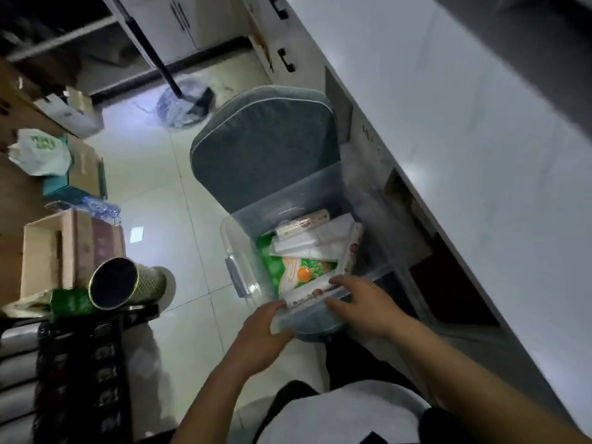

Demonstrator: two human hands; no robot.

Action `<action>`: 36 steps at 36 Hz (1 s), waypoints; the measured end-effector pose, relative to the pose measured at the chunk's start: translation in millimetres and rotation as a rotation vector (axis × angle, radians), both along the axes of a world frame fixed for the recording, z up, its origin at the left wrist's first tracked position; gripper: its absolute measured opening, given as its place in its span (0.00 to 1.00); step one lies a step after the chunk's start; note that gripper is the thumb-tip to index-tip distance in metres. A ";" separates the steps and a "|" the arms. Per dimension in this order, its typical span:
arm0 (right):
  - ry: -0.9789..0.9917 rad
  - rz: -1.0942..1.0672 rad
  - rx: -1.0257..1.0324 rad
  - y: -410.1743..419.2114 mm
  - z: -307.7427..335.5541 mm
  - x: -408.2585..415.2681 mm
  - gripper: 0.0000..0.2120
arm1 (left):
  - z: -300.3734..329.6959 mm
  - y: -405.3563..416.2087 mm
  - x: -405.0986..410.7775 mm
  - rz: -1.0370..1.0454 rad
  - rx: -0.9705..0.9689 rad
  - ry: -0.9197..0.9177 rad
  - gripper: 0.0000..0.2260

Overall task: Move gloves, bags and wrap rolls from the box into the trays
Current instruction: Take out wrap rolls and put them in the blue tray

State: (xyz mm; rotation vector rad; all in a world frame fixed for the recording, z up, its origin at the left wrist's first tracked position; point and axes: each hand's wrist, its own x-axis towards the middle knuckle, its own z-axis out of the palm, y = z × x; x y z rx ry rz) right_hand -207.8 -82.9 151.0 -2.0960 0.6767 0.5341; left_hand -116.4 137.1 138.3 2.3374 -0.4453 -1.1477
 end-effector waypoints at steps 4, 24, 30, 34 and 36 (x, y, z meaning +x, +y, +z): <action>0.098 0.124 -0.053 -18.1 -23.2 31.3 0.24 | -28.6 -25.2 34.7 0.040 0.105 0.027 0.27; 0.321 0.079 -0.150 -23.8 -104.7 26.6 0.23 | -191.0 -126.4 185.4 -0.431 0.381 -0.087 0.33; 0.406 0.035 -0.229 -4.6 -102.8 34.8 0.23 | -242.6 -165.6 217.5 -0.574 0.347 -0.237 0.36; 0.333 -0.095 -0.310 6.7 -109.3 33.7 0.17 | -267.6 -179.1 225.3 -0.640 0.396 -0.318 0.39; 0.296 -0.137 -0.356 12.2 -114.4 30.7 0.16 | -275.3 -181.1 223.9 -0.637 0.400 -0.374 0.38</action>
